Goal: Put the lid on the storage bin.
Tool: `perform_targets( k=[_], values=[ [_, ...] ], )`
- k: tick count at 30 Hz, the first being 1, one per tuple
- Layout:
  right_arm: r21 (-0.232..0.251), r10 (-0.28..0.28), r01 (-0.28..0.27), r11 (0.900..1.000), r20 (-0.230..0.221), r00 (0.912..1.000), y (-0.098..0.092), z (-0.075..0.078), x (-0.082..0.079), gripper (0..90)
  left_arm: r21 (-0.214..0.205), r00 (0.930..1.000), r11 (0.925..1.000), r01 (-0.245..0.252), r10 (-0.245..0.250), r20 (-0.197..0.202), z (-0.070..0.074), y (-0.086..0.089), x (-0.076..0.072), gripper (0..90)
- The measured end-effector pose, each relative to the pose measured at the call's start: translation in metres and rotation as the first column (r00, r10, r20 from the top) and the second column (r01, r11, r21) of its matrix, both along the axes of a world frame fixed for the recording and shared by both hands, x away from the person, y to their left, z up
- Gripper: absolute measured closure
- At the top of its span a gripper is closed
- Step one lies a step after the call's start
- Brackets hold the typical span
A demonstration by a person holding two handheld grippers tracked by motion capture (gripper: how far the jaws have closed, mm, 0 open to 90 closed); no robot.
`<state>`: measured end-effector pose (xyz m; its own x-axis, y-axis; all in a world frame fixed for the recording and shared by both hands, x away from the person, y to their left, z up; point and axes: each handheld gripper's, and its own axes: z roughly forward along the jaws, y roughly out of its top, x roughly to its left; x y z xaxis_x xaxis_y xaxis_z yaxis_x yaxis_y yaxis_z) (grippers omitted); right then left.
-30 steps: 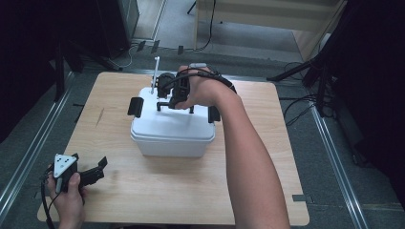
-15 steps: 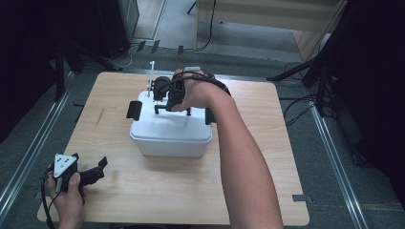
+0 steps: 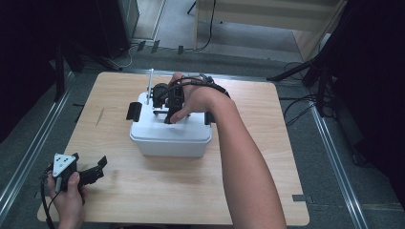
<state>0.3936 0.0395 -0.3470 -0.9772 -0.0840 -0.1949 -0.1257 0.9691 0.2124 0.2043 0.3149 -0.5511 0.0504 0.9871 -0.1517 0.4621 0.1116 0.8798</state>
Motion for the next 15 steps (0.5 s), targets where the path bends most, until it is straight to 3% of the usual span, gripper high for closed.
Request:
perform_targets(
  k=[2,4,5,7,15],
  values=[
    [0.002,-0.03,0.03,0.9996,0.01,0.9995,-0.003,0.001,-0.003,27.2,0.0,1.0,1.0,0.0,0.0,0.0,0.0,0.0,0.0,0.0],
    [0.015,-0.072,0.072,0.9973,0.006,0.9974,-0.007,0.003,-0.004,9.3,0.0,1.0,1.0,0.0,0.0,0.0,0.0,0.0,0.0,0.0],
    [0.015,-0.072,0.072,0.9973,0.006,0.9974,-0.007,0.003,-0.004,9.3,0.0,1.0,1.0,0.0,0.0,0.0,0.0,0.0,0.0,0.0],
    [0.03,-0.082,0.081,0.9962,0.007,0.9966,-0.019,0.006,-0.009,0.0,0.0,1.0,1.0,0.0,0.0,0.0,0.0,0.0,0.001,0.0],
    [0.129,-0.166,0.164,0.9781,0.009,0.986,-0.051,0.007,-0.013,0.0,0.002,1.0,1.0,0.002,-0.002,-0.002,0.0,-0.001,0.001,0.0]
  ],
)
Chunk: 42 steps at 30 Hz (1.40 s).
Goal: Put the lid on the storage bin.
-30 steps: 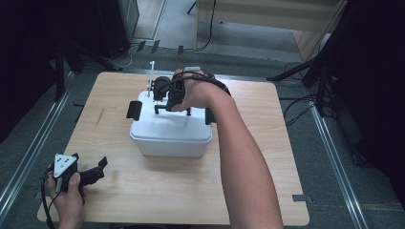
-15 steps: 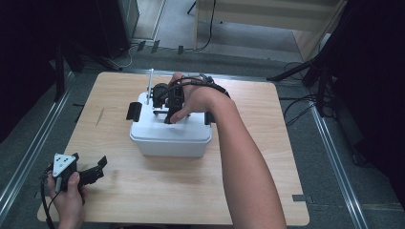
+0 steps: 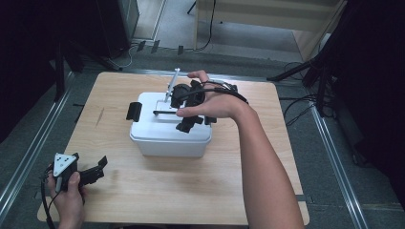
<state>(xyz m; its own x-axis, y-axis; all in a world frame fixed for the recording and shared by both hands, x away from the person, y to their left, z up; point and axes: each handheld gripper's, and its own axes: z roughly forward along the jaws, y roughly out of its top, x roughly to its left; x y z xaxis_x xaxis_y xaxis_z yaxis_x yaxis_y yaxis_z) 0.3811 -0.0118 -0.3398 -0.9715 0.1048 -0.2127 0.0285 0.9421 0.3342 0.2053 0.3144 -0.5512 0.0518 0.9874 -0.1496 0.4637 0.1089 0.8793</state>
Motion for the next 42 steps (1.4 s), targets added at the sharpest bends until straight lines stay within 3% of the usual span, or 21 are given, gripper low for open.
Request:
perform_targets(
  k=[3,7,17,25,31,39,41,42],
  values=[
    [0.024,-0.023,0.024,0.9994,-0.008,0.9997,-0.016,-0.002,-0.005,0.0,-0.018,1.0,0.9998,0.002,-0.002,0.003,0.0,0.002,0.0,0.0],
    [0.042,-0.043,0.045,0.9981,-0.034,0.9985,-0.034,-0.005,-0.008,0.0,-0.006,1.0,1.0,0.007,-0.007,0.001,0.0,0.0,0.0,0.0],
    [0.083,-0.087,0.091,0.9924,-0.045,0.9952,-0.075,-0.006,-0.017,0.0,0.001,0.9997,0.9998,0.021,-0.021,-0.012,0.0,-0.001,0.0,0.0],
    [0.103,-0.145,0.147,0.9838,-0.022,0.9892,-0.102,-0.016,-0.024,0.0,-0.026,0.999,0.9988,0.04,-0.041,-0.02,-0.001,0.001,0.002,0.0],
    [0.167,-0.215,0.218,0.9616,-0.034,0.976,-0.133,-0.028,-0.03,0.0,-0.012,0.9985,0.9988,0.048,-0.048,-0.027,-0.001,-0.001,0.002,0.0],
    [0.174,-0.256,0.258,0.9504,-0.034,0.966,-0.155,-0.041,-0.04,0.0,-0.007,0.9983,0.9986,0.053,-0.053,-0.024,-0.001,-0.001,0.002,0.0],
    [0.176,-0.274,0.277,0.9447,-0.038,0.9608,-0.16,-0.047,-0.042,0.0,-0.01,0.9982,0.9985,0.054,-0.054,-0.025,-0.001,-0.001,0.002,0.0],
    [0.176,-0.306,0.309,0.9347,-0.041,0.951,-0.164,-0.054,-0.044,0.0,-0.011,0.9982,0.9984,0.055,-0.055,-0.023,-0.001,-0.001,0.002,0.0]
  ],
)
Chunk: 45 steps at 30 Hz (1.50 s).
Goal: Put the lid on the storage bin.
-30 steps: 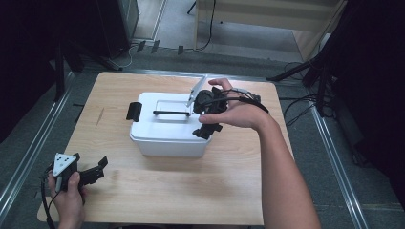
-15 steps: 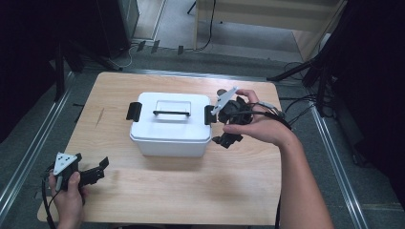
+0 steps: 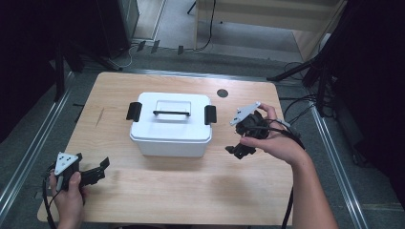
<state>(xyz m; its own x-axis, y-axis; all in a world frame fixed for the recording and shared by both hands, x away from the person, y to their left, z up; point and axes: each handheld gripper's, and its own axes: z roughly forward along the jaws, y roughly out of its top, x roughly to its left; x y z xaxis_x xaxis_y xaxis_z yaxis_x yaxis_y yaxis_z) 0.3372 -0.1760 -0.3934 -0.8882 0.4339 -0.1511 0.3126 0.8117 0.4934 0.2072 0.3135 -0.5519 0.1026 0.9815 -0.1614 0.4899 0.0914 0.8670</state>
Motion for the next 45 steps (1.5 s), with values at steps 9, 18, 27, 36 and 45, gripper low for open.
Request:
perform_targets(
  k=[9,18,27,36,45],
  values=[
    [0.04,-0.062,0.062,0.9973,0.01,0.998,-0.017,-0.026,-0.009,0.0,0.0,1.0,1.0,-0.001,0.001,-0.004,0.0,0.0,0.0,0.0],
    [0.077,-0.126,0.123,0.9894,0.026,0.9917,-0.033,-0.045,-0.016,0.0,-0.002,1.0,1.0,0.001,-0.001,-0.003,0.0,0.0,0.0,0.0],
    [0.12,-0.226,0.219,0.9684,0.049,0.9729,-0.055,-0.065,-0.024,0.0,-0.003,1.0,1.0,0.005,-0.005,-0.002,0.0,0.001,0.0,0.0],
    [0.15,-0.282,0.274,0.9499,0.035,0.9587,-0.072,-0.086,-0.033,0.0,-0.015,1.0,0.9999,-0.005,0.005,0.007,0.0,0.002,-0.001,0.0],
    [0.199,-0.354,0.339,0.9196,0.043,0.9344,-0.088,-0.103,-0.042,0.0,-0.017,0.9999,0.9998,-0.008,0.008,0.009,0.0,0.002,-0.001,0.0]
  ],
)
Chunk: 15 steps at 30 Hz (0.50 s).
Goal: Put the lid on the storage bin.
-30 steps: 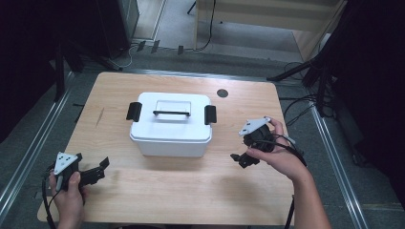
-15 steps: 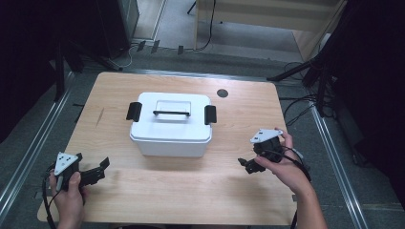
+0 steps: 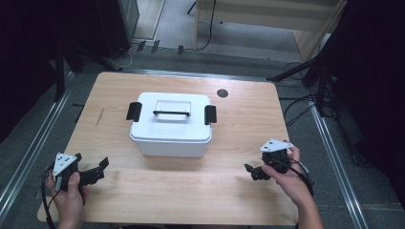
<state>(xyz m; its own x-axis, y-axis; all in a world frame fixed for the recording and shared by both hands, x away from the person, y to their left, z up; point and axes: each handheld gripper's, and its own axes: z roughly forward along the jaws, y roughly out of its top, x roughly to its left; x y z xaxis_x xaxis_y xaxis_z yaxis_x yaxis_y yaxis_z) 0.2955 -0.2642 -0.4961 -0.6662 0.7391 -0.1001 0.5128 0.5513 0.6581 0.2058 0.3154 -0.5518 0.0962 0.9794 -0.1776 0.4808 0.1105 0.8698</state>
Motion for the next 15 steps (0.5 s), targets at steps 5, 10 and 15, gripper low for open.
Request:
perform_targets(
  k=[5,10,15],
  values=[
    [0.035,-0.038,0.037,0.9987,0.01,0.9992,-0.011,-0.009,-0.007,0.0,-0.001,1.0,1.0,0.0,0.0,0.002,0.0,0.0,0.0,0.0],
    [0.047,-0.067,0.066,0.9967,0.019,0.9976,-0.02,-0.014,-0.013,0.0,-0.003,1.0,1.0,0.0,0.0,0.002,0.0,0.0,0.0,0.0],
    [0.065,-0.098,0.096,0.9932,0.022,0.995,-0.03,-0.02,-0.019,0.0,0.002,1.0,1.0,0.001,-0.001,0.0,0.0,0.0,0.0,0.0]
  ],
)
